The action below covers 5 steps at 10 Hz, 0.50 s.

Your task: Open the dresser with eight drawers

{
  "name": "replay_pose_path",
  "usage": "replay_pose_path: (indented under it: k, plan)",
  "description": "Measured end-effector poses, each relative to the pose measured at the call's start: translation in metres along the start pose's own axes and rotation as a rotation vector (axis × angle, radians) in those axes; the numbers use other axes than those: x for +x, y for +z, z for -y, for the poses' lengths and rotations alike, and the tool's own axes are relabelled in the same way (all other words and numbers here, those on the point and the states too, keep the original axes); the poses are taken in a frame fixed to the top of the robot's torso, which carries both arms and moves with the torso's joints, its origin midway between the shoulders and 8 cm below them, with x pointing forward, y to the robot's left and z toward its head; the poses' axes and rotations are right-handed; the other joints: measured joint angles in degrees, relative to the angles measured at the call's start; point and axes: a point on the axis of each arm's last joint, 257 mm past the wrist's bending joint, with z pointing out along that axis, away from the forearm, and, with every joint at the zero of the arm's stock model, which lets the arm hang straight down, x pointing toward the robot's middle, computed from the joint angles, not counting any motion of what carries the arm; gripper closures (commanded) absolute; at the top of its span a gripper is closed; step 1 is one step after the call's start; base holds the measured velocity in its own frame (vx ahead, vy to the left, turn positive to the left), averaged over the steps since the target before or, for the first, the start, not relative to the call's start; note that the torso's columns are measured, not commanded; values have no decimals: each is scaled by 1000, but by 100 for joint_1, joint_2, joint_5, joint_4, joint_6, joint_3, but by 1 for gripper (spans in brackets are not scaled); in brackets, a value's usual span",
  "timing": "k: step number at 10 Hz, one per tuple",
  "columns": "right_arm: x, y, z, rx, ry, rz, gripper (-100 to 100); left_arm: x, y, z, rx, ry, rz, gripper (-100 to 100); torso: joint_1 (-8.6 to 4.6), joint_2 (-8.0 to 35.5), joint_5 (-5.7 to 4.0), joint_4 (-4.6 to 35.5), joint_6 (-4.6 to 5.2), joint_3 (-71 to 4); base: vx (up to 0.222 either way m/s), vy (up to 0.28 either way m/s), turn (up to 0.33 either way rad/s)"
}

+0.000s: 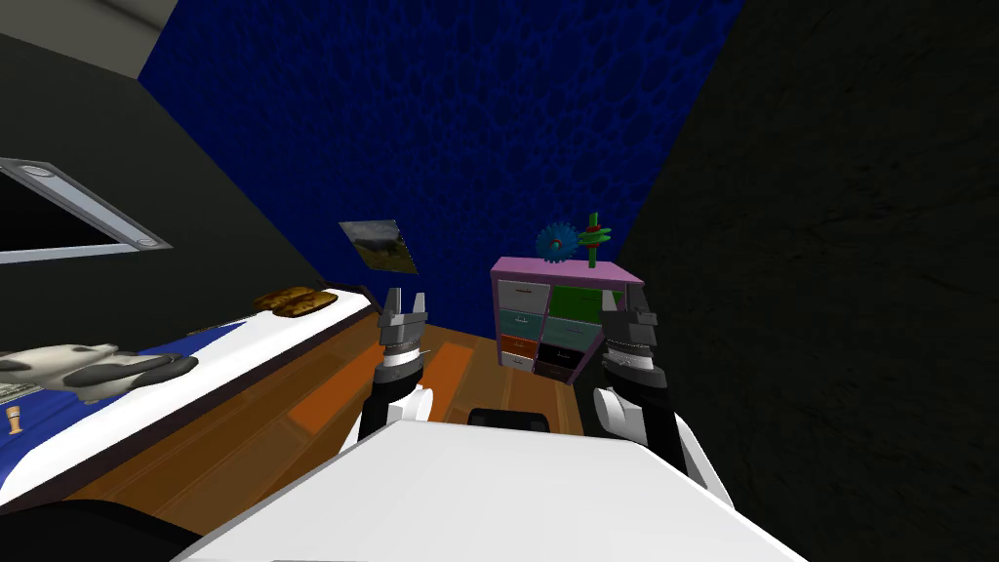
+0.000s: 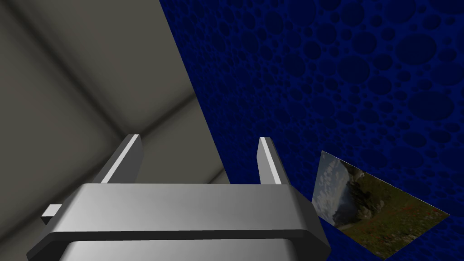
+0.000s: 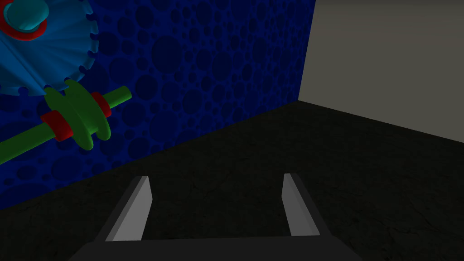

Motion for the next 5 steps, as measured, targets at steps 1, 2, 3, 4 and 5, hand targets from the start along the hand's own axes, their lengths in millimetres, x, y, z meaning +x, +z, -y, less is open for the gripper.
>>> replay_pose_path:
  k: [1, 2, 3, 4, 5]
  plan:
    - [0, 0, 0, 0, 0, 0, 0, 0, 0, 0, 0, 0, 0, 0, 0, 232, 0, 235, 0, -467, 0, 0, 0]
    - [0, 0, 0, 0, 0, 0, 0, 0, 0, 0, 0, 0, 0, 0, 0, 597, 0, 600, 0, -1200, 0, 0, 0]
    - [0, 0, 0, 0, 0, 0, 0, 0, 0, 0, 0, 0, 0, 0, 0, 1003, 0, 1006, 0, -2014, 0, 0, 0]
    - [0, 0, 0, 0, 0, 0, 0, 0, 0, 0, 0, 0, 0, 0, 0, 1422, 0, 1424, 0, -2850, 0, 0, 0]
    - [0, 0, 0, 0, 0, 0, 0, 0, 0, 0, 0, 0, 0, 0, 0, 1845, 0, 1846, 0, -3692, 0, 0, 0]
